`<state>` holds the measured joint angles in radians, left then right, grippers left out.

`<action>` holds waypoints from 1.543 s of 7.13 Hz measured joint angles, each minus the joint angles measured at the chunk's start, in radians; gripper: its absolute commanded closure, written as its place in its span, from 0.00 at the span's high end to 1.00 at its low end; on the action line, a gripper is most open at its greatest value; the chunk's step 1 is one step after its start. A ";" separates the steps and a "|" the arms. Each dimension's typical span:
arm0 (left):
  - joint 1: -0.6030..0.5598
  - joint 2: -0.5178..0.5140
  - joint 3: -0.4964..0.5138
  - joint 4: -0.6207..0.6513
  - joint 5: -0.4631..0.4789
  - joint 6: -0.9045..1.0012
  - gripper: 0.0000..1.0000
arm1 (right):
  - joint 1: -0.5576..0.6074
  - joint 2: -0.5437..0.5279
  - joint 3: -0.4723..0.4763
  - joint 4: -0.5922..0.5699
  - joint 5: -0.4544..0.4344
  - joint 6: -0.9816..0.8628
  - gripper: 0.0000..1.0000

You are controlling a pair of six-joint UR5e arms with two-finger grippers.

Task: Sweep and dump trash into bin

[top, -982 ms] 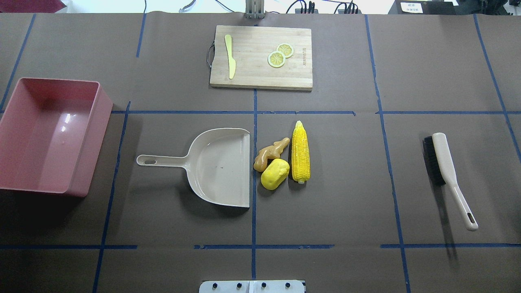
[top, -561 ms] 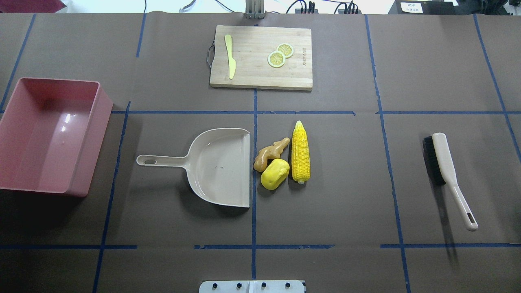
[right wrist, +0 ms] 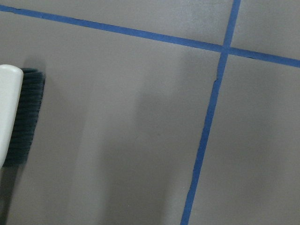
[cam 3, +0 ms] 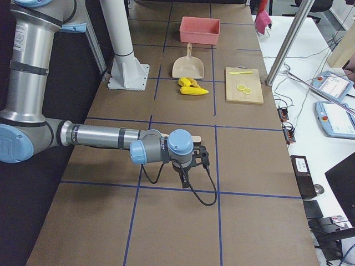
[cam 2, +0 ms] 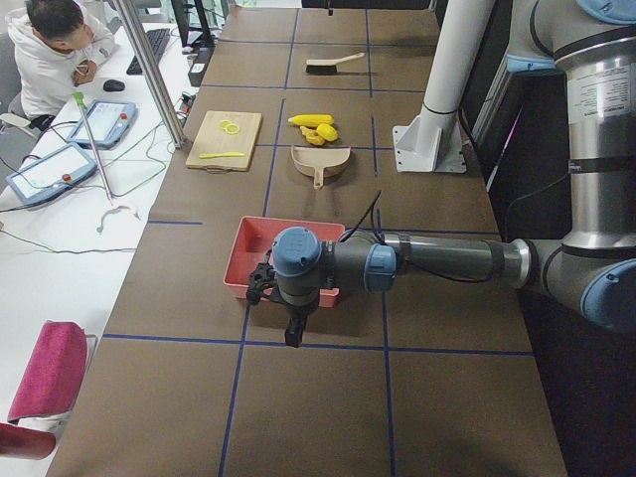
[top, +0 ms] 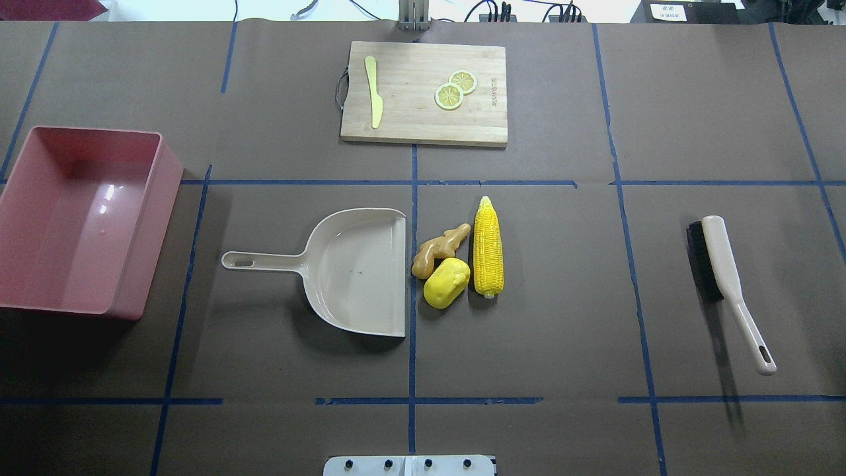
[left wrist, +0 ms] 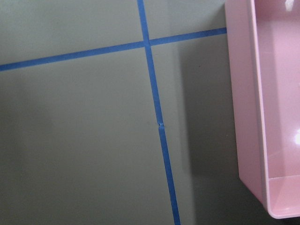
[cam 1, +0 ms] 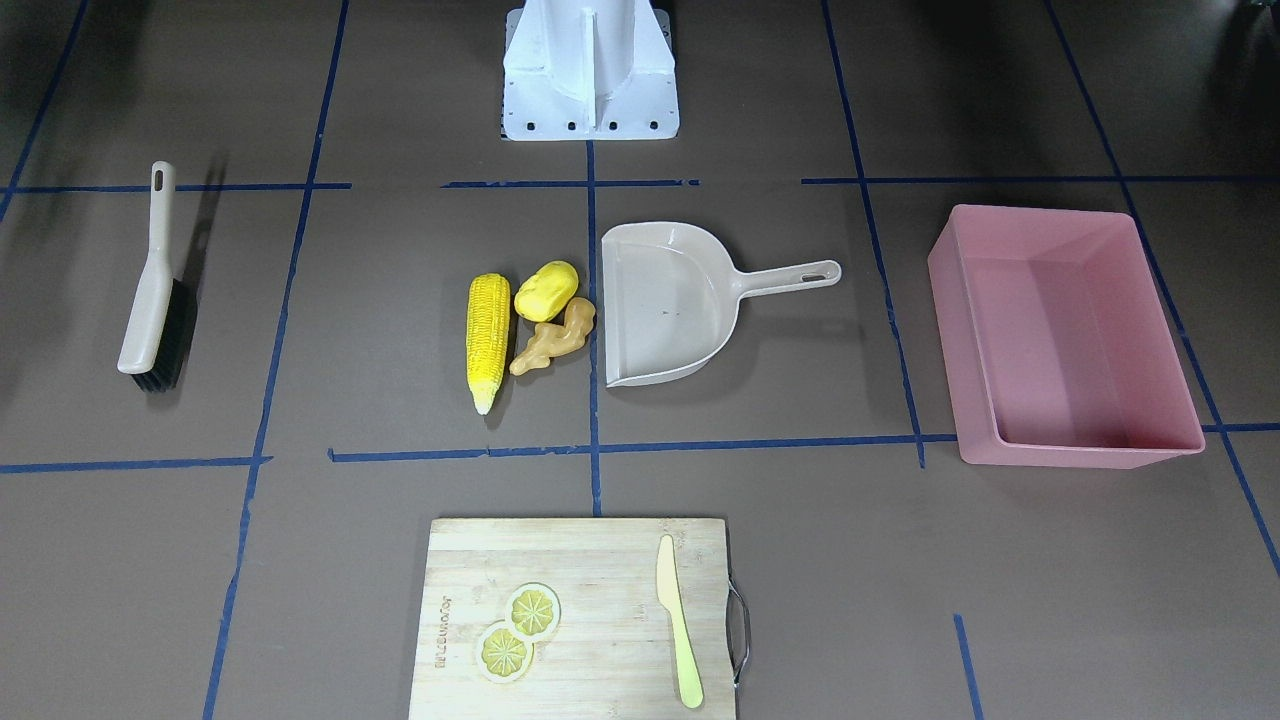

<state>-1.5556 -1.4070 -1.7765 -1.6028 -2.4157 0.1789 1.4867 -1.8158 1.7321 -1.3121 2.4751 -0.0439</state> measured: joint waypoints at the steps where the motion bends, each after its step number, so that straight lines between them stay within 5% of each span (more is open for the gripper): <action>1: 0.030 0.000 -0.005 -0.030 -0.057 -0.004 1.00 | -0.006 -0.001 0.002 0.000 0.019 0.004 0.99; 6: 0.262 -0.190 -0.091 -0.046 -0.134 -0.007 1.00 | -0.216 -0.001 0.097 0.161 -0.042 0.501 1.00; 9: 0.432 -0.332 -0.093 -0.074 0.006 -0.005 1.00 | -0.389 -0.032 0.185 0.301 -0.104 0.859 1.00; 11: 0.518 -0.380 -0.090 -0.085 0.094 -0.008 1.00 | -0.529 -0.084 0.273 0.325 -0.227 1.003 0.99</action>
<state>-1.0377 -1.7872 -1.8663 -1.6879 -2.3221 0.1713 0.9580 -1.8999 2.0047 -0.9873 2.2485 0.9595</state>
